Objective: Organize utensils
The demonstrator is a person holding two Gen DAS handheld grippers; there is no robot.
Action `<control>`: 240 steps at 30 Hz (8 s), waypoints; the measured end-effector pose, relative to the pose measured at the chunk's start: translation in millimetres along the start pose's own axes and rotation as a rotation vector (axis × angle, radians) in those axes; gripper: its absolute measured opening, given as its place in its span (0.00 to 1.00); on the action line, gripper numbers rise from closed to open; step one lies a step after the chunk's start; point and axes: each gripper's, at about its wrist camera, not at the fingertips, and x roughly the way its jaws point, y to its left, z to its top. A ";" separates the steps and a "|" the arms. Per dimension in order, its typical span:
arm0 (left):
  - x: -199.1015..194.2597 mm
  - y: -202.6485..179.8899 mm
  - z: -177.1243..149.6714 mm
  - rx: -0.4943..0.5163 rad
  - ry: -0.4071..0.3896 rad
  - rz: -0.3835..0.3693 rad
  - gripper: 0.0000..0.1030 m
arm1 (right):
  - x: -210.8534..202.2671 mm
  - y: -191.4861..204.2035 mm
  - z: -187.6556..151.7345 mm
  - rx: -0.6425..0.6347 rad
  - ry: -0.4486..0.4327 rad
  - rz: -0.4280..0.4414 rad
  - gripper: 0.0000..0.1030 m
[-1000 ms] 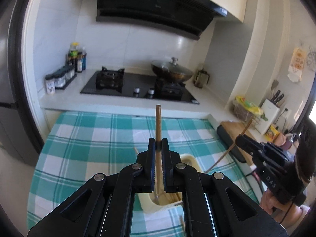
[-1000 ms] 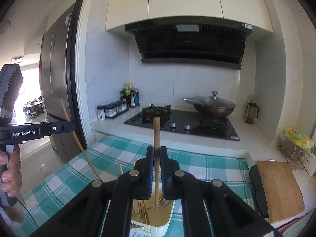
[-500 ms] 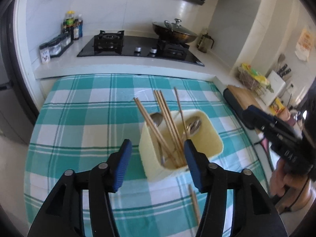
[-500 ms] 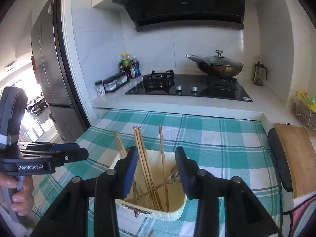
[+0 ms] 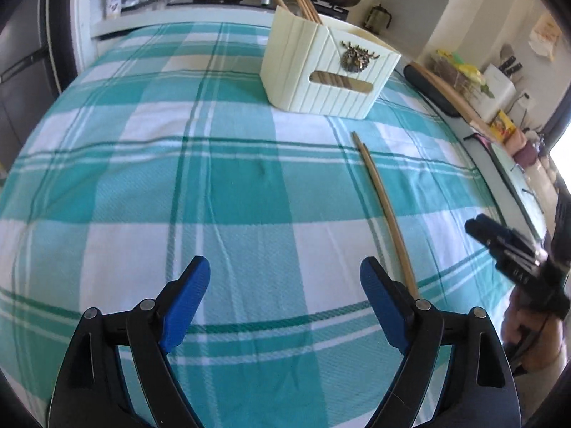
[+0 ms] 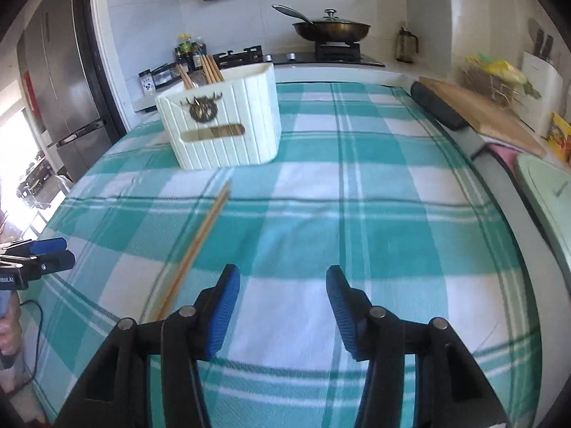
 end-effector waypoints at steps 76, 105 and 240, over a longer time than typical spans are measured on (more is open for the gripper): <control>-12.1 10.4 -56.3 0.068 0.026 0.182 0.30 | -3.4 0.5 -50.9 0.000 0.136 -0.095 0.07; 24.7 24.8 -27.9 0.084 -0.036 0.277 0.99 | 18.3 -1.1 -40.8 -0.070 0.094 -0.061 0.60; -172.1 -71.8 79.5 0.076 -0.545 0.283 1.00 | -131.9 59.1 105.9 -0.034 -0.374 0.009 0.84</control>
